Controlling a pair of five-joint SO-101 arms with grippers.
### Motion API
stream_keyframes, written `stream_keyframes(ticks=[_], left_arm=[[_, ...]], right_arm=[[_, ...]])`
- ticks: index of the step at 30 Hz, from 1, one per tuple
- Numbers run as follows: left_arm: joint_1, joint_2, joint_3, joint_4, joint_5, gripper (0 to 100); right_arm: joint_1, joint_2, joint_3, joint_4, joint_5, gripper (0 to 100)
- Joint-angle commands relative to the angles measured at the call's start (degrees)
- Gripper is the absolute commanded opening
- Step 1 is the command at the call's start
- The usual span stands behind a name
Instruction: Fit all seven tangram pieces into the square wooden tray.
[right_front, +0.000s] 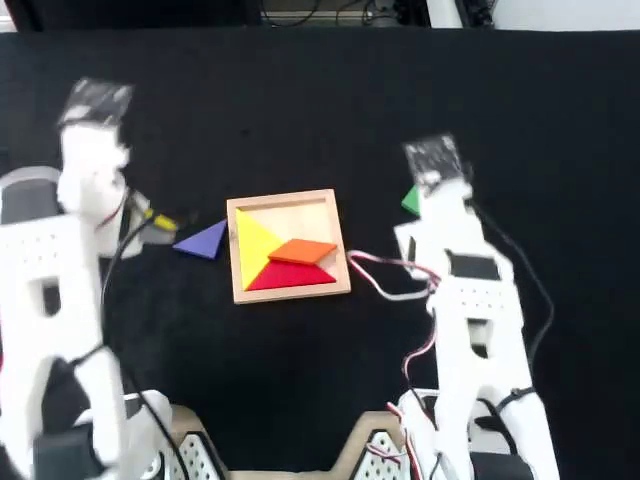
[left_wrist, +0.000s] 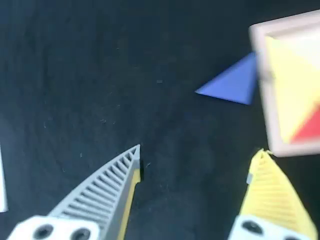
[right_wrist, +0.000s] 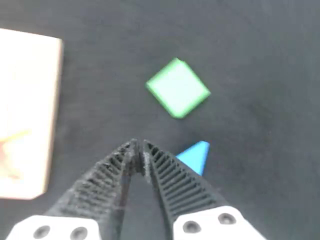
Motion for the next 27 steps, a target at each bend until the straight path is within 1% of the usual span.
stream_keyframes(ticks=[1, 3, 6, 10, 13, 16, 22, 27], left_arm=[[-5.8, -15.2, 29.3, -17.7, 7.3, 33], [-6.5, -19.5, 36.7, -22.2, 8.0, 33], [-6.5, -21.4, 42.6, -26.2, 8.3, 33], [-7.5, -19.8, 46.5, -33.7, 11.8, 33], [-9.5, -18.1, 48.7, -38.6, 14.0, 33], [-10.1, -16.5, 50.5, -41.1, 14.6, 33], [-8.0, -15.7, 51.0, -41.1, 14.2, 33], [-7.9, -16.3, 51.9, -41.1, 14.2, 33]], right_arm=[[-12.3, -1.5, -18.8, 20.5, 4.6, 1.1], [-17.8, -1.5, -23.0, 25.2, 6.0, 1.1], [-25.7, -0.9, -25.1, 28.8, 7.9, 1.1], [-35.3, 3.7, -25.1, 29.1, 8.0, 1.1], [-39.7, 9.2, -26.5, 28.8, 8.0, 1.1], [-41.2, 16.2, -28.3, 26.8, 8.2, 1.1], [-41.4, 31.3, -32.0, 22.7, 8.5, 1.1], [-39.2, 39.4, -36.9, 22.0, 9.1, 1.1]])
